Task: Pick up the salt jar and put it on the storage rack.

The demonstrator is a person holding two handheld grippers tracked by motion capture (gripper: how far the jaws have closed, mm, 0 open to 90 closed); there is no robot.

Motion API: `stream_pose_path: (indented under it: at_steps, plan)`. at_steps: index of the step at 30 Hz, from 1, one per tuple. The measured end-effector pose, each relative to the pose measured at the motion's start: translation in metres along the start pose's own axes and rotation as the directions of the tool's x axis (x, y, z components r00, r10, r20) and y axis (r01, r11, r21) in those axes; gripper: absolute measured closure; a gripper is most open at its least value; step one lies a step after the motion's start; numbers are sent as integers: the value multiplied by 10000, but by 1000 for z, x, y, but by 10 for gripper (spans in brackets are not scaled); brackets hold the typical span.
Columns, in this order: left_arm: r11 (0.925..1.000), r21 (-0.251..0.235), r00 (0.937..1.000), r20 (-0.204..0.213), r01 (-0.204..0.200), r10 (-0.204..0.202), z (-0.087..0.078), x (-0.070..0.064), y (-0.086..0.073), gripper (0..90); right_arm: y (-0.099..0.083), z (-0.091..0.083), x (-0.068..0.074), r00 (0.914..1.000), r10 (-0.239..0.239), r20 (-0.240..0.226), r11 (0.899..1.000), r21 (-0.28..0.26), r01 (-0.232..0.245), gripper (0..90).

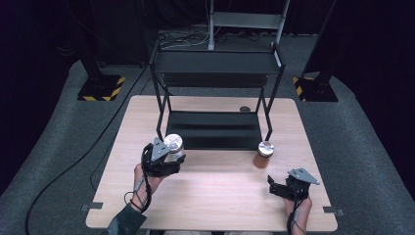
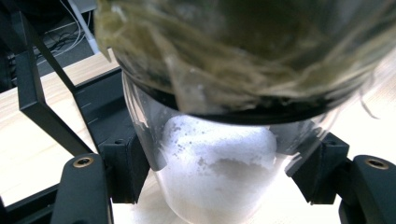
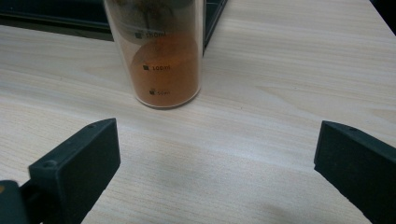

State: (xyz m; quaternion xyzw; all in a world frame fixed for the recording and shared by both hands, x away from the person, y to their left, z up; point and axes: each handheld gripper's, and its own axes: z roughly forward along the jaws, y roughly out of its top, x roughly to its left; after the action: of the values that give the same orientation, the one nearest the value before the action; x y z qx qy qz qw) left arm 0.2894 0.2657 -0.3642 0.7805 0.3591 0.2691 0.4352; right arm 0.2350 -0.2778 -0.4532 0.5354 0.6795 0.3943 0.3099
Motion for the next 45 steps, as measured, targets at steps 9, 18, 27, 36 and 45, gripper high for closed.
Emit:
stream_pose_path:
  at_steps: [9,18,27,36,45]
  plan:
    - [10000,51,10000,32,59,-59,3,2,4,304,-1,0,0,10000,32,-5,10000,-35,-32,0]
    - [9998,90,9999,22,170,-171,9,8,11,304,0,0,0,10000,11,19,10000,-25,-11,0]
    - [9998,104,9999,-11,146,-146,16,13,23,305,0,0,1,10000,24,36,10000,-25,-24,0]
    - [9999,45,9999,-38,133,-133,19,17,32,305,0,0,1,10000,8,59,10000,-5,-8,0]
    - [10000,-21,10000,-71,42,-42,22,19,43,305,0,0,1,10000,-29,63,10000,21,29,0]
